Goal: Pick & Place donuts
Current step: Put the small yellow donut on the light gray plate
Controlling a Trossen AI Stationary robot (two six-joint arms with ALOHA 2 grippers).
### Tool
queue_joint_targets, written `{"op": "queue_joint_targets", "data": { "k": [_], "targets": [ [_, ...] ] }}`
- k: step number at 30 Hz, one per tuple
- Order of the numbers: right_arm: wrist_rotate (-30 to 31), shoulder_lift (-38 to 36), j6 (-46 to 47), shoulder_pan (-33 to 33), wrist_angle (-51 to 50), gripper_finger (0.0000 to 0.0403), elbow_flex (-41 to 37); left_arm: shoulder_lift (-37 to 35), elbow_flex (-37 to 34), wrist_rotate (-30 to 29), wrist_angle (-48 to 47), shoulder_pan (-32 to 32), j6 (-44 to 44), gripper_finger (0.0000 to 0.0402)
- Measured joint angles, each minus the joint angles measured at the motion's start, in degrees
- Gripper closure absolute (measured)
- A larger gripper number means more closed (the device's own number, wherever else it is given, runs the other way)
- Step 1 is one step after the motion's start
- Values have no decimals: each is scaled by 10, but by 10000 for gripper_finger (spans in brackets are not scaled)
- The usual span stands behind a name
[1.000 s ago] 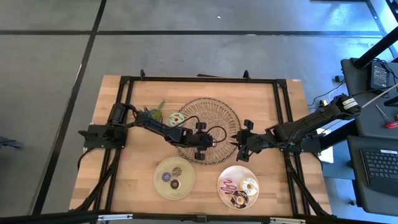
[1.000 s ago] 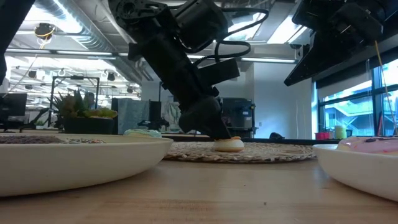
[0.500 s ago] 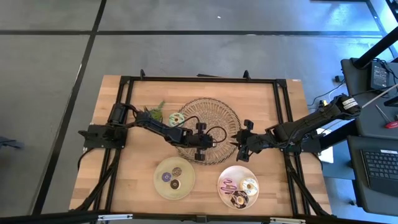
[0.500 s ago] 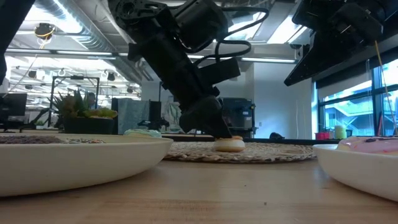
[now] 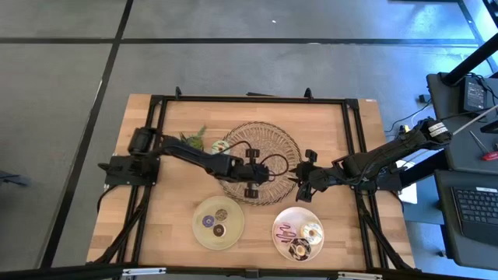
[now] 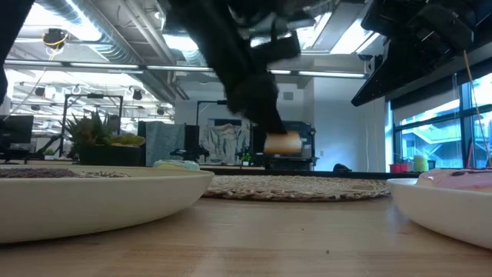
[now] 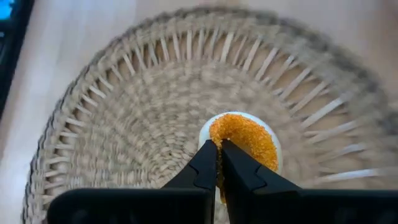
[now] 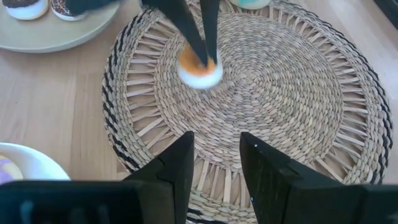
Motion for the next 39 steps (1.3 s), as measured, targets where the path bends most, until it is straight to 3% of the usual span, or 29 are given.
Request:
{"op": "queue_joint_targets", "data": {
  "k": [6,10,16,21,30,39],
  "targets": [
    [0,0,0,0,-3,271,0,-79,0,55,-127,-42,-74,393],
    [0,0,0,0,-3,271,0,-108,-3,55,-206,-98,-166,394],
    [0,0,-1,0,-3,271,0,-115,-44,49,-212,-206,-324,392],
    [0,0,-1,0,2,271,0,-112,-65,-3,-214,-284,-456,394],
    [0,0,1,0,24,271,0,-110,-66,-90,-223,-348,-532,393],
    [0,0,30,0,27,271,0,-72,-66,-87,-237,-354,-573,394]
  ]
}}
